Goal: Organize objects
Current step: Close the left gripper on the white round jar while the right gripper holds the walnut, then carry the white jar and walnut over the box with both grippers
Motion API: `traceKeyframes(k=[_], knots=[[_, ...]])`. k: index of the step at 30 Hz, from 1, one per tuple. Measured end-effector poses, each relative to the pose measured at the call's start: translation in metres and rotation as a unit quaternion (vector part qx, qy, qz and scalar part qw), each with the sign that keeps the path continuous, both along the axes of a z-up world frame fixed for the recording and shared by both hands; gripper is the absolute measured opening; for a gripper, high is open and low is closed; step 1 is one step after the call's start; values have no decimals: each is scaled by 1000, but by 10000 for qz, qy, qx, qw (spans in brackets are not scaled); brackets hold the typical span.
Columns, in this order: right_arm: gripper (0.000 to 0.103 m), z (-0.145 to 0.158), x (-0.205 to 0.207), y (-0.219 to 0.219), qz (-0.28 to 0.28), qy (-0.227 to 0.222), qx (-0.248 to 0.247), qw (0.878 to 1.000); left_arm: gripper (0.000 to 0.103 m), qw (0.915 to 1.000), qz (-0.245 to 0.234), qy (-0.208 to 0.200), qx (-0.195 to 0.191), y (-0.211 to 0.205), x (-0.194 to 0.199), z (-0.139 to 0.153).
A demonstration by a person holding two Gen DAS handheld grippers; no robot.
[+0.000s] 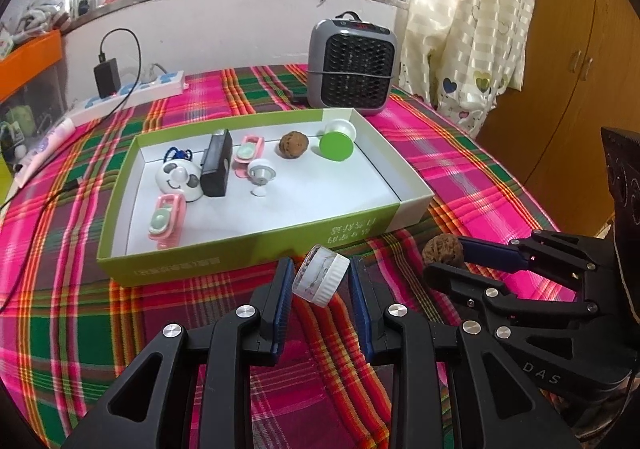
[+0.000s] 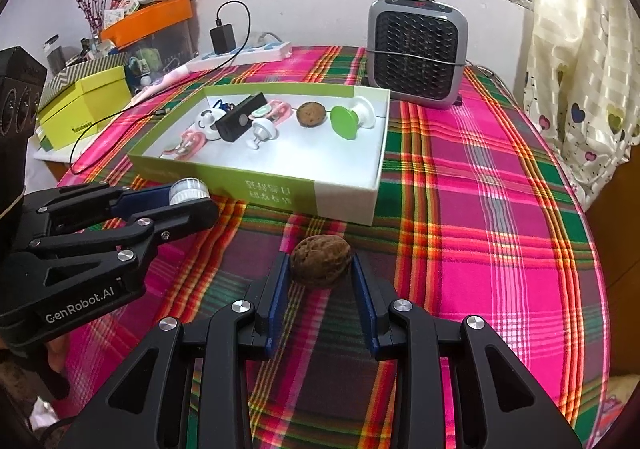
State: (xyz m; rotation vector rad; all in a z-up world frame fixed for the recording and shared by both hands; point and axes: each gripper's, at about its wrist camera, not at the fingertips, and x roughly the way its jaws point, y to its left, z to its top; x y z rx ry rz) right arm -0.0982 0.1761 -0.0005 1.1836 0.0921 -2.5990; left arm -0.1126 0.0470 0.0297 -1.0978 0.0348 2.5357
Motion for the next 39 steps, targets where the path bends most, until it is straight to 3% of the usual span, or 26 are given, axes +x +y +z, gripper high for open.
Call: traceKeyframes(k=[24,39], knots=[[33,24,-20,-22,245,293,-34,9993,26,9993,297,244,26,-24,-14,19],[33,26,-45,-32,327,312,-8,9990,26,9990,424,159,33,-34,-34,14]])
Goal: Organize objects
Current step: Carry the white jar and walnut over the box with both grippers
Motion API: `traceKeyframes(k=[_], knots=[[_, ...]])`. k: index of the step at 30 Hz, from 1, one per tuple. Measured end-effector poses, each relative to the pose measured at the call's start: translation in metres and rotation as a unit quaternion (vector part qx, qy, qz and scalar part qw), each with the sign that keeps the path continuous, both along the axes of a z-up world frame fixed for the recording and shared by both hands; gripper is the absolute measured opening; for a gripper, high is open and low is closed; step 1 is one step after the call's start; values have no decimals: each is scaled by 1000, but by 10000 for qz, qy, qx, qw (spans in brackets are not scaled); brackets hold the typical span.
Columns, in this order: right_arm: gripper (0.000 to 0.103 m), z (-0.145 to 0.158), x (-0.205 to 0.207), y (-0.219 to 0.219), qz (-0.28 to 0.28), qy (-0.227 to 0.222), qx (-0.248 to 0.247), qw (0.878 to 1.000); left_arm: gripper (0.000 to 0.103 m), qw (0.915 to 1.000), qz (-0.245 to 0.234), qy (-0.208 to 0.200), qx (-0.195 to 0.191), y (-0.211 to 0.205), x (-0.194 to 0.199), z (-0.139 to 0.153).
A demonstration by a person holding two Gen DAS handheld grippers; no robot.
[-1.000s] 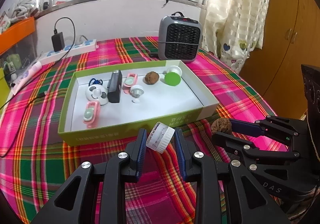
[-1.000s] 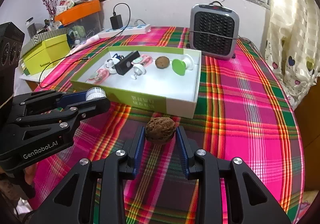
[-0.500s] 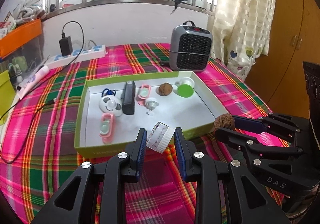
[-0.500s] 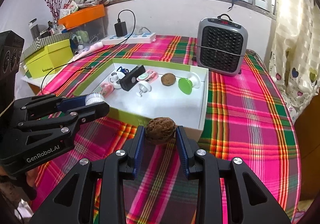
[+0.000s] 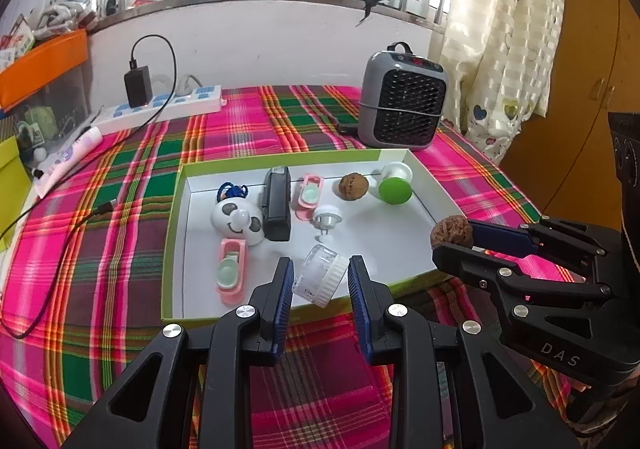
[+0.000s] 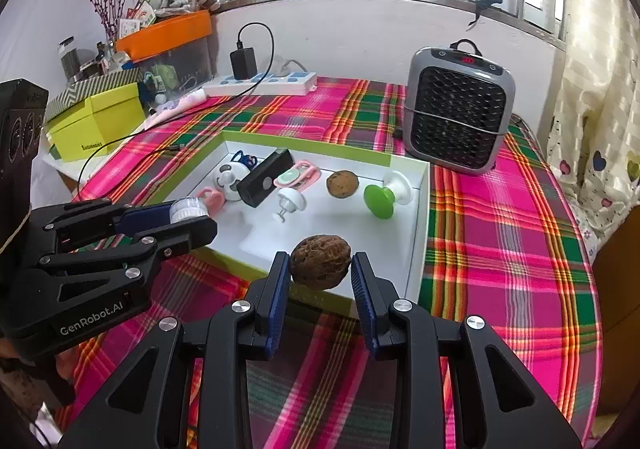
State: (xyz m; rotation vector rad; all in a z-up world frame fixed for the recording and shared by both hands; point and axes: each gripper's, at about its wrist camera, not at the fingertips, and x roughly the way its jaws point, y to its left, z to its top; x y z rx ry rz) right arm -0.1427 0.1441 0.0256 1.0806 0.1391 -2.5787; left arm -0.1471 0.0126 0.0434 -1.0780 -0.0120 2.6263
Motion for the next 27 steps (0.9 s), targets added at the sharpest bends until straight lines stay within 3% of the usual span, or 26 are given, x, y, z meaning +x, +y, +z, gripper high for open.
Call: traceKeyframes(k=[27], knots=[[33,-6,-37,-11,19,-78,107,9999,26,9999,62,-130,65,-5,-30,-7]])
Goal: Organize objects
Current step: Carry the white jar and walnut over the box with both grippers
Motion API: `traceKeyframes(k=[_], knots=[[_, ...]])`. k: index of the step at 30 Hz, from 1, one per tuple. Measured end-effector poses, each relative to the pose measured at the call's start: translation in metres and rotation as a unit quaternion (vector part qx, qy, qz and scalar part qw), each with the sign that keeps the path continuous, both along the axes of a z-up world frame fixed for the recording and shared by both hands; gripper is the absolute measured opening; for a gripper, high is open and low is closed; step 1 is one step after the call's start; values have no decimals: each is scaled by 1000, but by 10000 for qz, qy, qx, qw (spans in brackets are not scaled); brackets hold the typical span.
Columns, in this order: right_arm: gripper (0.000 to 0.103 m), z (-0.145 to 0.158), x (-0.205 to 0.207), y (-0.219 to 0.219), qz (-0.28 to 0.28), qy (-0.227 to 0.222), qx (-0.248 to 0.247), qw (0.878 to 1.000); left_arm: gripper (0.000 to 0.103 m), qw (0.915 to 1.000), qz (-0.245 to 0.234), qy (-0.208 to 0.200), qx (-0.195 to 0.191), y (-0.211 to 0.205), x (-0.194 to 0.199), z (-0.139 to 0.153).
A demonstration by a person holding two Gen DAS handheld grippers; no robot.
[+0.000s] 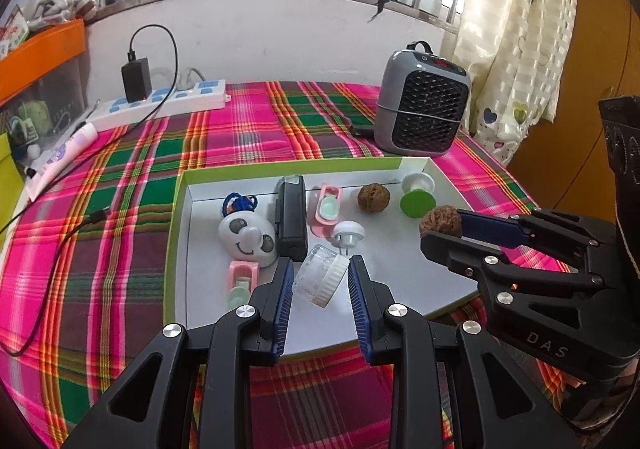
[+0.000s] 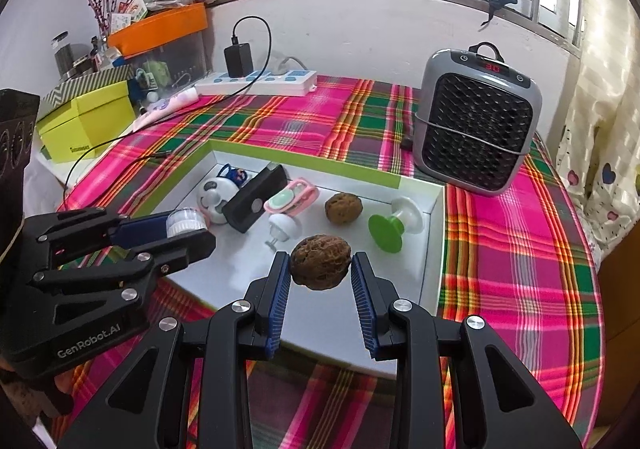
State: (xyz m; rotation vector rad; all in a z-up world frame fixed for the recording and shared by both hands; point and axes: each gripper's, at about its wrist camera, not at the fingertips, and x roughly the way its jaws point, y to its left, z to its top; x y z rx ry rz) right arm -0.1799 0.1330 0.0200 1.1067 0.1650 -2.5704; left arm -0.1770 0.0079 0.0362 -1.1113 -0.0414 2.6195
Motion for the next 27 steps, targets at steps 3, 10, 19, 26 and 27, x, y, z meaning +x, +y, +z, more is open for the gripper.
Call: traceKeyframes(k=[3,10,19,26,27], knots=[[33,-3,-6,0,3,-39,8,10000,26,10000,4,-29,-8,1,-4,-3],[33,-8,-18,-2,8,-118,23,9999,26,9999,51,-123,-20,0,-10,-9],[33,-11,-23,-1,-24,-168,39,9998,26,9999,47,-155,-31,1,-14,-12],[33,-16,-26,-2,5,-242,69,9997,26,9998,36,-185,-40,3,-15,-14],[33,-16,-27,-2,3,-250,73,9997,26,9998,34,-190,-43,4,-16,-15]])
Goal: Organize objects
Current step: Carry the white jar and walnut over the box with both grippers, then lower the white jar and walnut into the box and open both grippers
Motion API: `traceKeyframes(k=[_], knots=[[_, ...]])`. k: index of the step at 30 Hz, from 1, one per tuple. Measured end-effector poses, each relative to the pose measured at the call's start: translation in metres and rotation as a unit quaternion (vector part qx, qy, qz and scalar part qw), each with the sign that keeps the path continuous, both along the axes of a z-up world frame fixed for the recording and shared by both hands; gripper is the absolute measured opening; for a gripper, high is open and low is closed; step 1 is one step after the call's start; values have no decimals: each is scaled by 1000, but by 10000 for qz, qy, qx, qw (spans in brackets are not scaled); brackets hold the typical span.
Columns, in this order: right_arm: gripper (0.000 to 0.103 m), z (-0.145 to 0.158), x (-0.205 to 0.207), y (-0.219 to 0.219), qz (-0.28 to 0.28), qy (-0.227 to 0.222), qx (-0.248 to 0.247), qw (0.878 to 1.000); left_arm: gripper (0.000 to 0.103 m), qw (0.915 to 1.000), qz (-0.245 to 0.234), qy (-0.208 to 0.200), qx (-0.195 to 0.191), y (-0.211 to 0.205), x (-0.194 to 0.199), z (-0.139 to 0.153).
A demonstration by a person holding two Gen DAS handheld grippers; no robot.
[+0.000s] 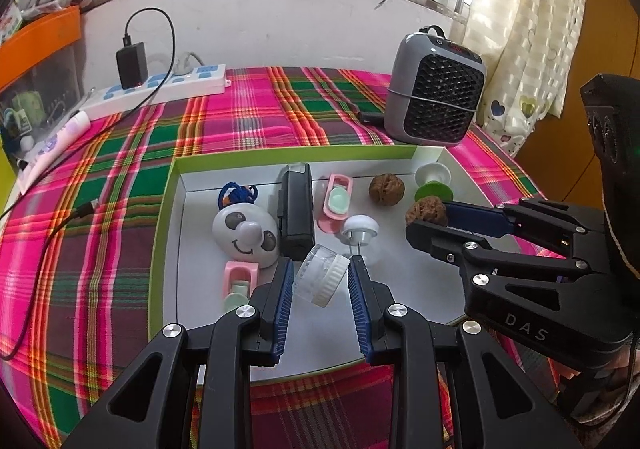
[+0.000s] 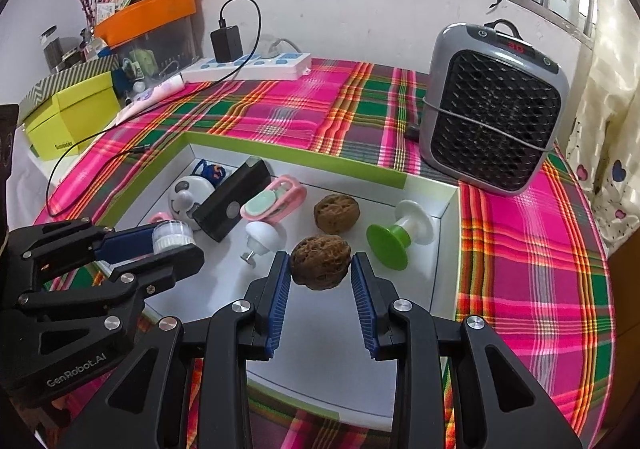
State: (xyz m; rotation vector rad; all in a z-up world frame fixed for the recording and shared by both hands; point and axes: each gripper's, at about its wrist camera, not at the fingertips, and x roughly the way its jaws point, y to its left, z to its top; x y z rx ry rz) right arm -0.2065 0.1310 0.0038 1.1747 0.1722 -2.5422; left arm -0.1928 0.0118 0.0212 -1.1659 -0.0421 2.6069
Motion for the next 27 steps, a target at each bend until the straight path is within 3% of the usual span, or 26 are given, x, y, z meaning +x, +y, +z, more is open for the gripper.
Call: traceKeyframes(k=[27], knots=[[33,-12,-2,-2,-13,-128,92,9999,26,9998,23,-116,-128,2,-4,-10]])
